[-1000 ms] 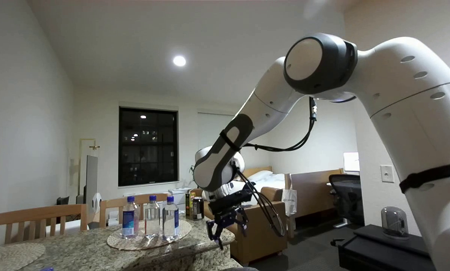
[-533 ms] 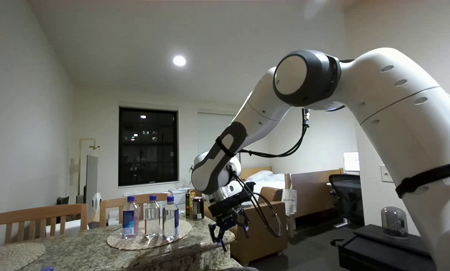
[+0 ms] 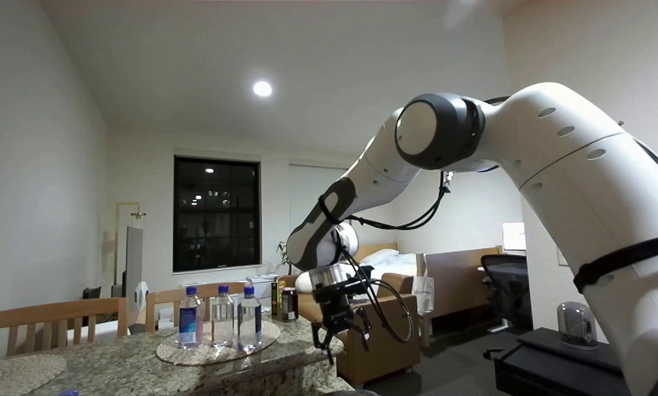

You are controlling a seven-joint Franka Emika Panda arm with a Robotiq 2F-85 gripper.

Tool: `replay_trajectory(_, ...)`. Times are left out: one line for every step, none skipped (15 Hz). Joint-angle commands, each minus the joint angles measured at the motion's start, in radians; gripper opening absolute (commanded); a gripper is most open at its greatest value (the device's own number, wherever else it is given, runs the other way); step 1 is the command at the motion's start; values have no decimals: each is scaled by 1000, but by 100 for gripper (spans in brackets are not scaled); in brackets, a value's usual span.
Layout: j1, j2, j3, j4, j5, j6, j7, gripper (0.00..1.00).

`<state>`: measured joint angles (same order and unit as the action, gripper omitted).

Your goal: Move the grey towel to the left.

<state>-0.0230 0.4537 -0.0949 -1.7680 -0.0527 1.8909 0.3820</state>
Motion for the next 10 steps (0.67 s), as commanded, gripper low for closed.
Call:
replay_trajectory(-49, 42, 3, 59, 99, -41, -71, 100)
replay_trajectory(-50, 39, -4, 56, 105, -14, -57, 100)
replay_trajectory(-47, 26, -7, 45, 105, 12, -45, 100)
replay_trajectory(-38, -6, -8, 18, 104, 57, -23, 100)
replay_trajectory(-36, 33, -14, 45, 79, 15, -34, 100)
replay_trajectory(-36, 28, -15, 45, 83, 33, -34, 100)
replay_trajectory(-34, 23, -14, 45, 85, 39, -33, 100)
replay_trajectory(-33, 19, -14, 45, 85, 39, -32, 100)
replay_trajectory(-32, 17, -13, 45, 85, 39, -32, 100)
replay_trajectory(-32, 17, -13, 45, 85, 39, -32, 100)
